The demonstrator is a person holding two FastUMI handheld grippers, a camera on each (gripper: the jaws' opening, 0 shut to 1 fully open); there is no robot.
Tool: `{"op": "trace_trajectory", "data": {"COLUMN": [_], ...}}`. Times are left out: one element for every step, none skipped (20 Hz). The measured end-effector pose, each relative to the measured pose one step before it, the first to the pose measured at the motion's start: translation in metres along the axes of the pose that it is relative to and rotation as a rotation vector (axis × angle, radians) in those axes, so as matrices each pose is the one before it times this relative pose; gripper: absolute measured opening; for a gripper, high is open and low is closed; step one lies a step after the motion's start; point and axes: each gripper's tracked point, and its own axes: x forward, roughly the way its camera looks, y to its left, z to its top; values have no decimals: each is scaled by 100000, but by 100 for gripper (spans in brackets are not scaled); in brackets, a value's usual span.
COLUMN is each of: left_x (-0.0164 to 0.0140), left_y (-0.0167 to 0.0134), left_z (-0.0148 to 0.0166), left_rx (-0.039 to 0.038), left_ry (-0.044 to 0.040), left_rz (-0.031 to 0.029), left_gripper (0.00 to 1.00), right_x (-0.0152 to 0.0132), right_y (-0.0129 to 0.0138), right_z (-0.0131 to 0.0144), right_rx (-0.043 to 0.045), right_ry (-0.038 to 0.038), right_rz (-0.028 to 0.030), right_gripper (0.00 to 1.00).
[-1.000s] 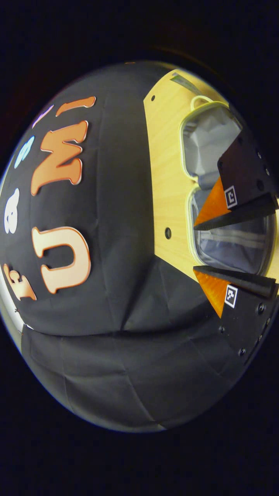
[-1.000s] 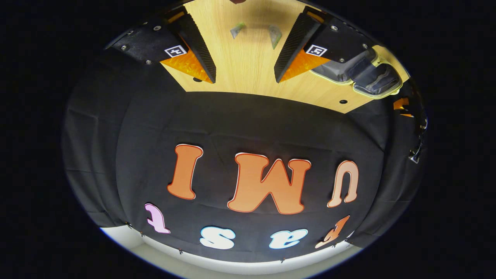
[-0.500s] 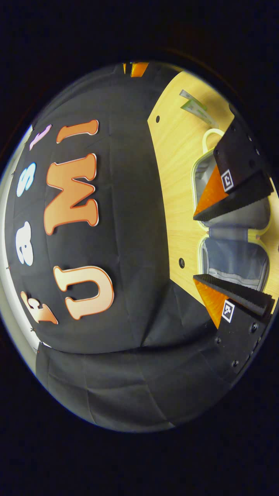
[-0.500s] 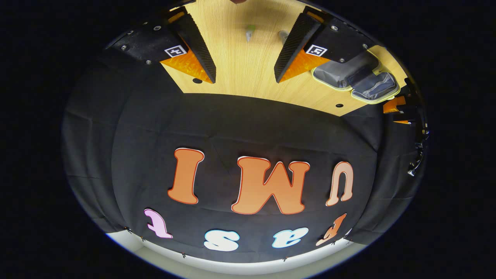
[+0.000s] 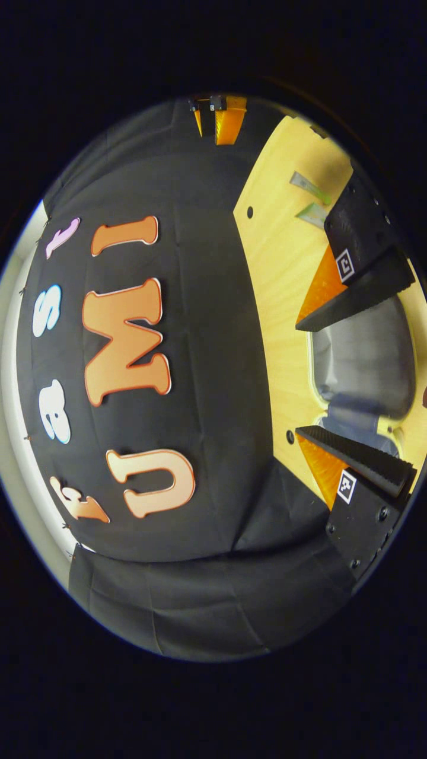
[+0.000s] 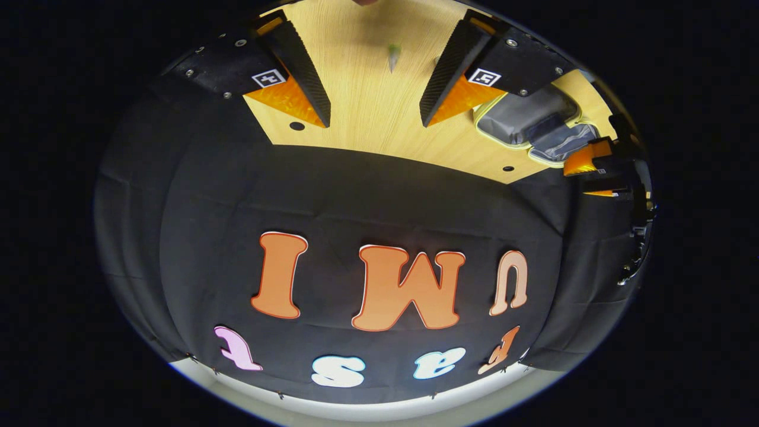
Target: First open the suitcase, pack the skin care products into it, and then close the suitcase.
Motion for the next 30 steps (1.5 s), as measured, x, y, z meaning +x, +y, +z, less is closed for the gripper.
{"op": "trace_trajectory", "data": {"left_x": [72,84,109,238,232,298,359,279,254,405,688,699,649,778,1047,899,910,759,824,902,1051,930,799,580,559,343,130,239,127,-63], "left_y": [-1603,-1746,-1790,-1706,-1734,-1707,-1863,-1509,-1512,-1157,-1351,-1093,-864,-867,-683,-695,-594,-526,-280,-283,-104,-33,53,-48,24,-230,-81,160,61,-5], "left_z": [-444,-383,-575,-508,-660,-583,-793,-634,-684,-674,-857,-692,-785,-936,-834,-848,-763,-661,-618,-614,-640,-453,-383,-383,-102,-75,-64,114,93,2], "left_rx": [42,-170,-311,-283,-106,-65,44,43,472,197,-219,-143,-110,-334,-712,-989,-977,-1335,-1284,-1351,-1172,-1074,-1402,-1426,-1408,-608,-257,554,311,-130], "left_ry": [928,892,959,1040,1043,802,1321,1337,1188,1114,881,1364,1266,1511,1934,1873,1401,1920,1384,1201,2054,965,1205,841,783,161,-359,313,-199,-207], "left_rz": [-2168,-2385,-2631,-2551,-2439,-2565,-2339,-2228,-1972,-1440,-2222,-1720,-966,-1361,-750,-1261,-337,-1065,-501,-1057,214,-56,365,65,372,-568,2,379,-161,-489], "left_gripper": [100,100,98,98,99,98,99,99,99,99,98,98,99,98,98,98,98,98,98,98,96,93,91,83,78,77,77,75,50,49], "right_x": [-216,-156,-304,-292,-67,2,-61,-527,-235,-191,-148,152,183,264,239,285,167,100,82,118,120,140,-10,21,81,6,125,135,165,197], "right_y": [-301,-319,-277,-334,-139,-195,-403,-665,-340,69,129,37,149,26,-45,-24,177,132,25,-92,-144,-131,-317,-138,-224,-87,-107,39,22,38], "right_z": [-319,-356,-368,-493,-306,-504,-648,-952,-726,-507,-434,-568,-587,-645,-453,-481,-151,-124,-36,-36,-163,-45,-231,-126,-90,-151,-210,-327,-228,-422], "right_rx": [-276,-566,-666,-729,-597,-602,-626,-226,232,748,765,391,165,34,56,189,530,366,76,-424,-761,-537,-498,-436,-699,-374,-324,-374,-516,-398], "right_ry": [555,528,639,503,256,349,821,1456,1878,848,582,1134,1414,1670,1266,1604,1164,882,630,424,933,455,719,595,624,308,229,661,794,816], "right_rz": [882,721,1038,1006,1016,1041,484,182,56,853,969,1017,950,740,467,705,994,789,1008,367,712,176,223,-41,-105,-15,180,463,348,617], "right_gripper": [95,96,96,96,95,96,96,96,96,96,96,96,96,96,96,96,96,96,96,96,96,96,96,96,96,96,96,96,96,96]}}
